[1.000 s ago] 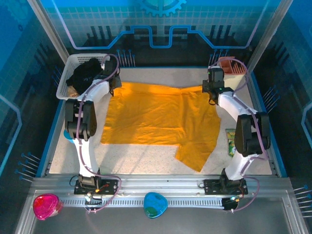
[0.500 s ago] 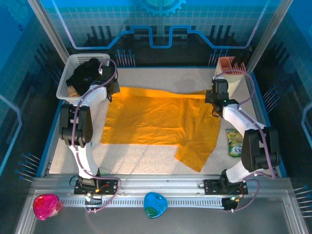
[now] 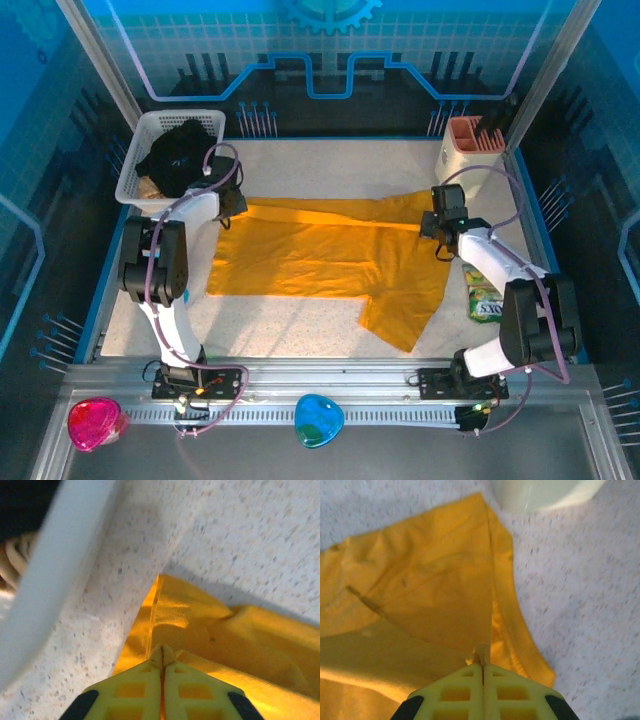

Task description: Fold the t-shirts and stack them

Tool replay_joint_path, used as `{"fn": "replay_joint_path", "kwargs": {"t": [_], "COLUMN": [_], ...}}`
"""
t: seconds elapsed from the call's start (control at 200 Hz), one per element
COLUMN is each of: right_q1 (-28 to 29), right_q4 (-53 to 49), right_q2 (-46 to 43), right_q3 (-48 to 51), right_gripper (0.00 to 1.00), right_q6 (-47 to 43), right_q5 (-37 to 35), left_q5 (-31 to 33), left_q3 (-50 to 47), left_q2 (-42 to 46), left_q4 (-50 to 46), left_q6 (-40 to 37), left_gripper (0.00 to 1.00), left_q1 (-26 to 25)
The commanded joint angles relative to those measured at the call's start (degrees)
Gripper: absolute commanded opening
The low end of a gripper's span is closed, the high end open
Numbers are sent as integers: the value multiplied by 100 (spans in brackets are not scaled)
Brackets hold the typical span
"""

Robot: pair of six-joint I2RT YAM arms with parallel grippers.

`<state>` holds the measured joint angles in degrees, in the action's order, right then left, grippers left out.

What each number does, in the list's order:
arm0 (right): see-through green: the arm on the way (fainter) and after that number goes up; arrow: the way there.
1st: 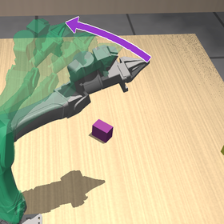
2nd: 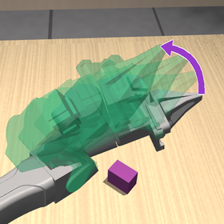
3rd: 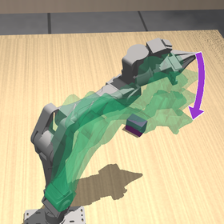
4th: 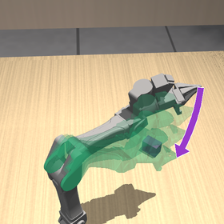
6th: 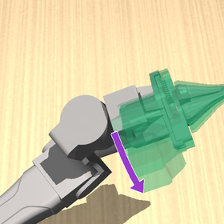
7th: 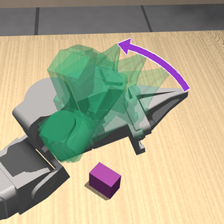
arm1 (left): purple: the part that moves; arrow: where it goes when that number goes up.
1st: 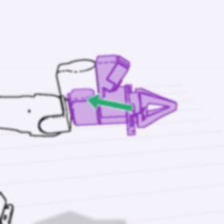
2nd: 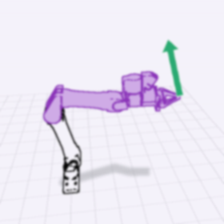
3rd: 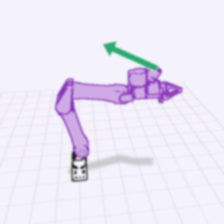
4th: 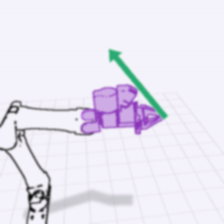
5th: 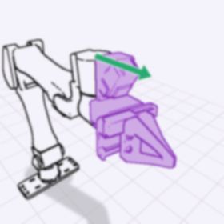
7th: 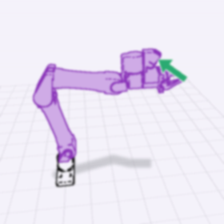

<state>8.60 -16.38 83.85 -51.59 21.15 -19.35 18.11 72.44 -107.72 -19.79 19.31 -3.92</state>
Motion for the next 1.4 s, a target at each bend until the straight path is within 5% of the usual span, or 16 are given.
{"fn": "replay_joint_path", "kwargs": {"t": [0.0, 0.105, 0.485, 0.581, 0.766, 1.011, 1.396], "right_q1": [74, 90, 41, 47, 159, 291, 341], "right_q4": [-786, -1051, -1519, -1635, -1731, -1973, -1912], "right_q2": [117, 139, 186, 656, 2006, 3332, 3655], "right_q3": [56, 230, -237, -860, -2179, -3441, -3613], "right_gripper": [0, 15, 40, 40, 36, 35, 33], "right_q6": [587, 830, 663, 461, -86, -418, -421], "right_q5": [327, 772, 1441, 1692, 2118, 2290, 2322], "left_q5": [-9, 78, 177, 43, -255, -125, -97], "left_q3": [-312, -629, -687, -380, 372, 727, 728], "left_q2": [473, 780, 1479, 1295, 519, -12, 65], "left_q4": [-81, -40, -298, -423, -637, -580, -578], "left_q6": [219, 323, 268, 236, 137, 139, 65], "left_gripper": [30, 40, 62, 59, 31, 31, 31], "left_q1": [-21, -21, -30, -38, -124, -232, -232]}}
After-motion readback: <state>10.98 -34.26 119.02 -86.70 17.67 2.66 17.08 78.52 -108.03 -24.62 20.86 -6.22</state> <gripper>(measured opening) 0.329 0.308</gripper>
